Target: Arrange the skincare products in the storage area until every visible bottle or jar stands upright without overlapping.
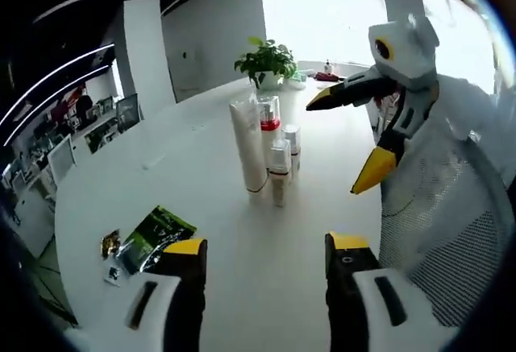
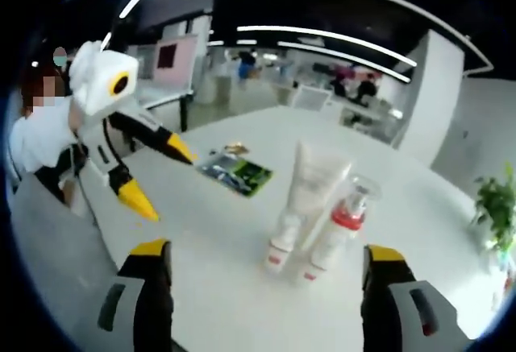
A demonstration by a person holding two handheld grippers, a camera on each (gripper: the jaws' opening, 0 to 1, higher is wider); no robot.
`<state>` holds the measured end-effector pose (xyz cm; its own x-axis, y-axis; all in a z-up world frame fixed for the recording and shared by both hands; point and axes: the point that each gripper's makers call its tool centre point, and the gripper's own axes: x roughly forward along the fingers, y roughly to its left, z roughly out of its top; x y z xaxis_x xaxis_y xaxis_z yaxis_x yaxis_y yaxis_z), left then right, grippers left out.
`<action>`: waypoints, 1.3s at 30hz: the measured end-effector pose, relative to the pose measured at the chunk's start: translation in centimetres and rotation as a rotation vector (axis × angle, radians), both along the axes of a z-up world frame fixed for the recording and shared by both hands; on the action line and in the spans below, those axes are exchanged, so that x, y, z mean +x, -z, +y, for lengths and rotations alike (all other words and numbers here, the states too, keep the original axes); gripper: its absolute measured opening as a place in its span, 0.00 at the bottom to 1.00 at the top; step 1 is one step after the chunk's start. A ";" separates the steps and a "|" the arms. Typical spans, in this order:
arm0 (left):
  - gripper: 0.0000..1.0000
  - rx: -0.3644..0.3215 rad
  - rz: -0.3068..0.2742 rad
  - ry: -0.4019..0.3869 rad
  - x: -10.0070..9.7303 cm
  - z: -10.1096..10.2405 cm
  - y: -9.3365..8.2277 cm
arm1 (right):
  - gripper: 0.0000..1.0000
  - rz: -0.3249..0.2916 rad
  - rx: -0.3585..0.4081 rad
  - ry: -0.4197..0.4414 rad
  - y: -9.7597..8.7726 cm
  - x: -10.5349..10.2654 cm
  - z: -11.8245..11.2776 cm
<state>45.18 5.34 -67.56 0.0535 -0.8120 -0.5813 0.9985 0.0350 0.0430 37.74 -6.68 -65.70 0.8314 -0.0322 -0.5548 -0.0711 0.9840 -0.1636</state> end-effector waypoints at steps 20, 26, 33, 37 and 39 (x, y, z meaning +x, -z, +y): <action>0.98 -0.043 -0.031 -0.180 1.0 4.5 -2.5 | 0.99 -0.027 0.022 -0.023 -1.6 -1.3 1.0; 0.99 -0.078 -0.014 -0.186 0.6 4.6 -3.2 | 0.99 -0.049 0.005 -0.023 -2.3 -1.2 1.0; 0.99 -0.075 -0.019 -0.215 0.9 5.2 -3.3 | 0.99 -0.050 -0.001 -0.037 -2.5 -1.6 1.2; 0.99 -0.071 -0.028 -0.230 0.8 5.5 -3.3 | 0.99 -0.056 0.002 -0.043 -2.8 -1.8 1.0; 0.99 -0.068 -0.024 -0.236 0.7 5.6 -3.2 | 0.99 -0.052 0.002 -0.052 -2.8 -1.9 1.1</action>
